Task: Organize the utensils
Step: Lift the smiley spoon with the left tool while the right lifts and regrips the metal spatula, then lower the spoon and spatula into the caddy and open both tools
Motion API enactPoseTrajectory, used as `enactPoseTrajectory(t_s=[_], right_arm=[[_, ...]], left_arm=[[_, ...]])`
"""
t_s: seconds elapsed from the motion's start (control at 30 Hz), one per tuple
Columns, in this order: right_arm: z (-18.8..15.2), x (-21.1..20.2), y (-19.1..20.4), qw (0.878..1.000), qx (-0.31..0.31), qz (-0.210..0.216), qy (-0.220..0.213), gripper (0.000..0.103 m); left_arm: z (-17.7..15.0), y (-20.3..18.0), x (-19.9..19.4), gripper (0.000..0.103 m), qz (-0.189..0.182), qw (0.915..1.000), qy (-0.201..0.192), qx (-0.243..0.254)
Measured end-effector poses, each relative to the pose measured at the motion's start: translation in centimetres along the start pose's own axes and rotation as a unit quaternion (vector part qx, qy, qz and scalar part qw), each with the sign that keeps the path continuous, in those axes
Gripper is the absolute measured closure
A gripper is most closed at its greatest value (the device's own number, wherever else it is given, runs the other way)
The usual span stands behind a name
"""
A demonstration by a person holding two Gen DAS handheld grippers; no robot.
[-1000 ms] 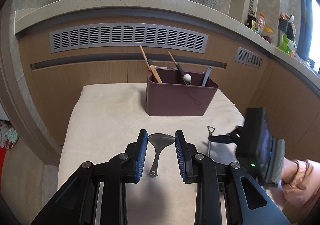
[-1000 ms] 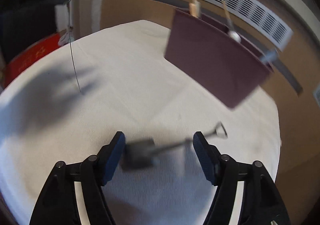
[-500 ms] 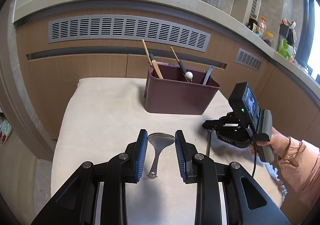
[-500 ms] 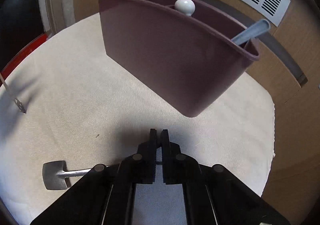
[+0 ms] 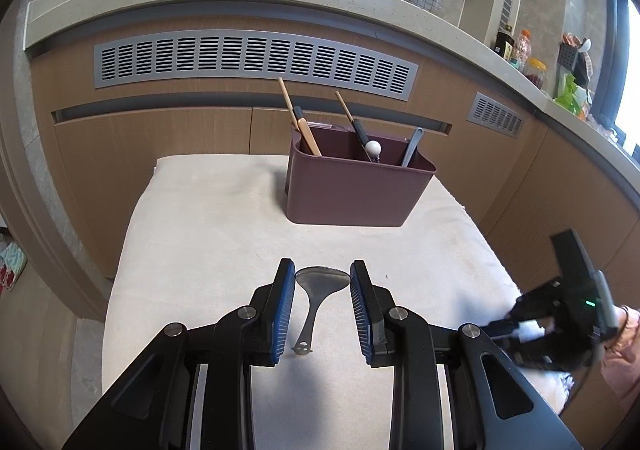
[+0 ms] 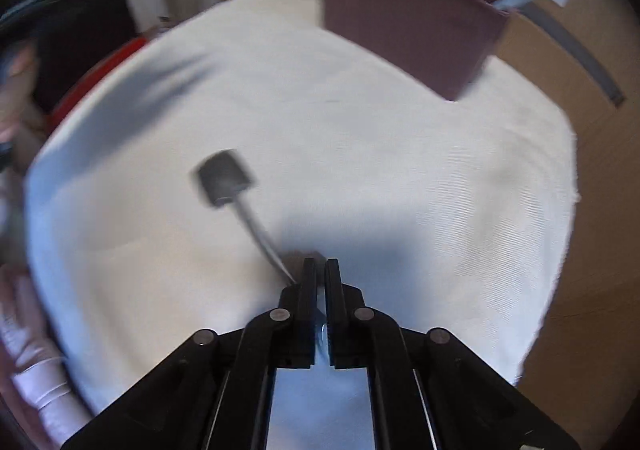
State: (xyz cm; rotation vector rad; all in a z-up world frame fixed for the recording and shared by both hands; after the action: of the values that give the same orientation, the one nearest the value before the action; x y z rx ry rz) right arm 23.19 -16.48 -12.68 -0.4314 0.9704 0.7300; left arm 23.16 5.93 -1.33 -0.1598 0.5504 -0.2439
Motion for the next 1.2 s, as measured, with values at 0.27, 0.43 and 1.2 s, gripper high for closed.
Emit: enactPoseTrajectory(t_s=[0.27, 0.43, 1.2], right_arm=[[2.7, -0.3, 5.6, 0.992, -0.097, 0.06, -0.046, 0.046], [4.6, 3.9, 4.0, 0.996, -0.078, 0.046, -0.012, 0.055], [5.4, -9.6, -0.3, 0.969, 0.132, -0.063, -0.2, 0.074]], left_arm=[[-0.1, -0.3, -0.1, 0.074, 0.003, 1.0, 0.006, 0.007], [-0.1, -0.5, -0.1, 0.074, -0.001, 0.9999, 0.01, 0.012], [3.5, -5.8, -3.3, 0.074, -0.044, 0.9979, -0.027, 0.04]])
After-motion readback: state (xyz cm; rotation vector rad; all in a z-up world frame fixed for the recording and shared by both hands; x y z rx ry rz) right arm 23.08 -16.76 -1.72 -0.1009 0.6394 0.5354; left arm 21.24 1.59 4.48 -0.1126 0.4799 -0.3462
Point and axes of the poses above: each gripper's, at about its wrist camera, not at the fingertips, and x roughly the way its jaws point, y to its left, z to its top, the point moved 4 cm from there along x, roughly the way its jaws point, and after that the axes turned 6 degrees about -y, right-handed, at the moved point
